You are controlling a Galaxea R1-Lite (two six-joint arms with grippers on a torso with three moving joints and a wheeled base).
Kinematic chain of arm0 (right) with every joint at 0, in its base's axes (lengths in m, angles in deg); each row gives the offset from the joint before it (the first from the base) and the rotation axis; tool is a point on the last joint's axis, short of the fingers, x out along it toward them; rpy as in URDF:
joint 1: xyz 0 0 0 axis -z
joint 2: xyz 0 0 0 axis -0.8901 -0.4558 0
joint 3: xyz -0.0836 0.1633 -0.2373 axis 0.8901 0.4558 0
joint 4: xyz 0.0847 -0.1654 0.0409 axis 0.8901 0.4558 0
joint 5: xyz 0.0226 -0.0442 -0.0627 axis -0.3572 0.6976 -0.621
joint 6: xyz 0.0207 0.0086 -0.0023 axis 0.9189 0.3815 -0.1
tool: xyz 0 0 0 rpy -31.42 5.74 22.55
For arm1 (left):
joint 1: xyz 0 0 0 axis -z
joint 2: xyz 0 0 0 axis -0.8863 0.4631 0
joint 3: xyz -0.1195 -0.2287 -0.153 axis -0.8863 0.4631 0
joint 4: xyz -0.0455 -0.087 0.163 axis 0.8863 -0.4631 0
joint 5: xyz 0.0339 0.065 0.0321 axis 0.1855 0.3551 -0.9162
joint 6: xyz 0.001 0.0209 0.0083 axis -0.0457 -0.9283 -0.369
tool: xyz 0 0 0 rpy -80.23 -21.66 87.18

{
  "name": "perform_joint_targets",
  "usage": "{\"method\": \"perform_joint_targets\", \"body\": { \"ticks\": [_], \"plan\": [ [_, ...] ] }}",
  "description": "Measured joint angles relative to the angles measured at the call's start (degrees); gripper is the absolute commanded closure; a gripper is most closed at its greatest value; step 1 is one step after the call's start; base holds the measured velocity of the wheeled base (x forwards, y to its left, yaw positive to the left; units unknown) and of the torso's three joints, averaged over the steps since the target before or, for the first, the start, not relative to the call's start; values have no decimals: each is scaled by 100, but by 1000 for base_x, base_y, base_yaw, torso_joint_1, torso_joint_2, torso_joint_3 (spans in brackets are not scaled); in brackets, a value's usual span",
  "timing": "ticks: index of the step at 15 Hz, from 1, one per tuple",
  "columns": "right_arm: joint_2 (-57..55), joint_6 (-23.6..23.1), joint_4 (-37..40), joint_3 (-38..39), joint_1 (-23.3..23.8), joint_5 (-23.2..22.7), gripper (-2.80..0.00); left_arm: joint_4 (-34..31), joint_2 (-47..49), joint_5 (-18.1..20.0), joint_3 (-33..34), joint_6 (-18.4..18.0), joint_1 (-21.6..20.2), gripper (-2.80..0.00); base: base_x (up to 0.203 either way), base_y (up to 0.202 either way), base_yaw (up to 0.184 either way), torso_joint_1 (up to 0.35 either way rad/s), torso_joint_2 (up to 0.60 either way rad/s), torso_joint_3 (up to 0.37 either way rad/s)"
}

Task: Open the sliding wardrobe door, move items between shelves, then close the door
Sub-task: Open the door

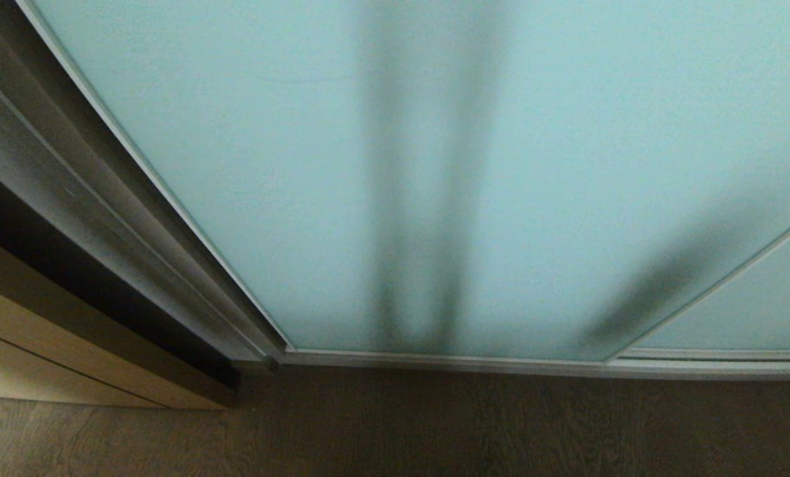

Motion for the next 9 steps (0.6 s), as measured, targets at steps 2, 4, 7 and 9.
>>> {"method": "perform_joint_targets", "body": {
  "ticks": [2, 4, 7, 9],
  "plan": [
    [0, 0, 2, 0, 0, 0, 0, 604, 618, -69, -155, 55, 1, 0, 0, 0, 0, 0, 0, 0],
    [0, 0, 2, 0, 0, 0, 0, 668, 1100, -56, -328, 226, 2, 0, 0, 0, 0, 0, 0, 0],
    [-1, 0, 1, 0, 0, 1, 0, 659, 1644, 2, -705, 310, 10, 0, 0, 0, 0, 0, 0, 0],
    [-1, 0, 0, 0, 0, 1, 0, 649, 1893, 121, -833, 339, 24, 0, 0, 0, 0, 0, 0, 0]
  ]
}}
